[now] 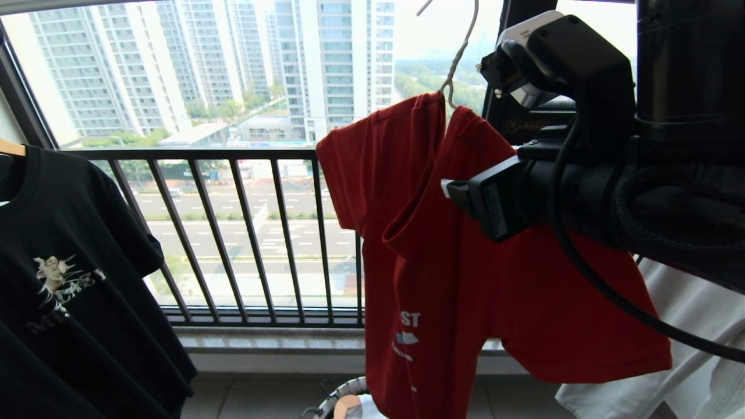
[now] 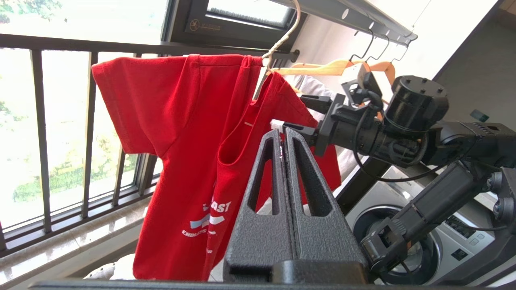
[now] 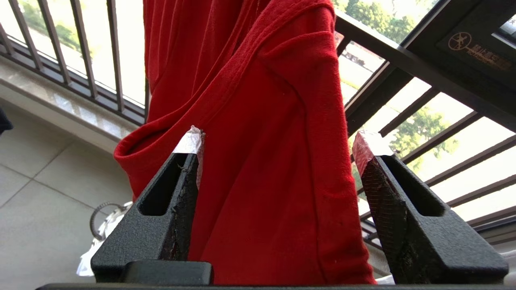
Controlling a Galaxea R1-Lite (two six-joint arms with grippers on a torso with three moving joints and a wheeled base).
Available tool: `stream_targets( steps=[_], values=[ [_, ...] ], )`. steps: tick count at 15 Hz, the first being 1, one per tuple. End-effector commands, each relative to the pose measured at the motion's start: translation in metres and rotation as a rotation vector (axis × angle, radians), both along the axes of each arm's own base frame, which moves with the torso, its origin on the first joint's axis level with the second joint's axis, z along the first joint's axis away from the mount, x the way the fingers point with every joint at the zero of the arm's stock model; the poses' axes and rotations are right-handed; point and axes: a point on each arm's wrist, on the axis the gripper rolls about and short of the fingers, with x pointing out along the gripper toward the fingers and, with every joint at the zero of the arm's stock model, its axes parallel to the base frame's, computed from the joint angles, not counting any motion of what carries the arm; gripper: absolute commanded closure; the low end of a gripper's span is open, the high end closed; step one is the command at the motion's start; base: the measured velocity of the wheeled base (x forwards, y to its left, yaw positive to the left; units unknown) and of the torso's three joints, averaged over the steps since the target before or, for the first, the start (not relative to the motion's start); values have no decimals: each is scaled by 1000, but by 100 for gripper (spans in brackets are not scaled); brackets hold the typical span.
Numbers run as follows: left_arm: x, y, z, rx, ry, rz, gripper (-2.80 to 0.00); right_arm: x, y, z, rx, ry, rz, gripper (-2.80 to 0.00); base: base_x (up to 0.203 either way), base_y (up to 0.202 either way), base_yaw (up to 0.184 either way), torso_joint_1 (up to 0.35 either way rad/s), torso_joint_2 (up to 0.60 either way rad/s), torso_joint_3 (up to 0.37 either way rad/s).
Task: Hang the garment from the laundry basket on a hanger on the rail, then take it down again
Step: Hang the clothes rack on the clothesline, then take the clothes off the clothes rack
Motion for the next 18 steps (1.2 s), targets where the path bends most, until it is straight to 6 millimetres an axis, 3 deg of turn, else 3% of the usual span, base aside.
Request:
stream_targets(
  steps=[1, 4, 7, 8, 18],
  values=[
    [1, 0, 0, -1, 5, -6, 0, -35, -41, 23, 86, -55, 41, -280, 0, 0, 0, 0, 0, 0],
    [5, 1, -1, -3, 17, -8, 0, -61, -73, 22, 120, -68, 92, -280, 0, 0, 0, 0, 0, 0],
    [13, 1, -3, -6, 42, -11, 0, -75, -91, 25, 162, -90, 136, -280, 0, 0, 0, 0, 0, 0],
    [15, 2, -4, -7, 47, -11, 0, -78, -94, 25, 171, -92, 141, 0, 0, 0, 0, 0, 0, 0],
    [14, 1, -4, -7, 46, -18, 0, -82, -110, 8, 210, -57, 87, 0, 0, 0, 0, 0, 0, 0]
  ],
)
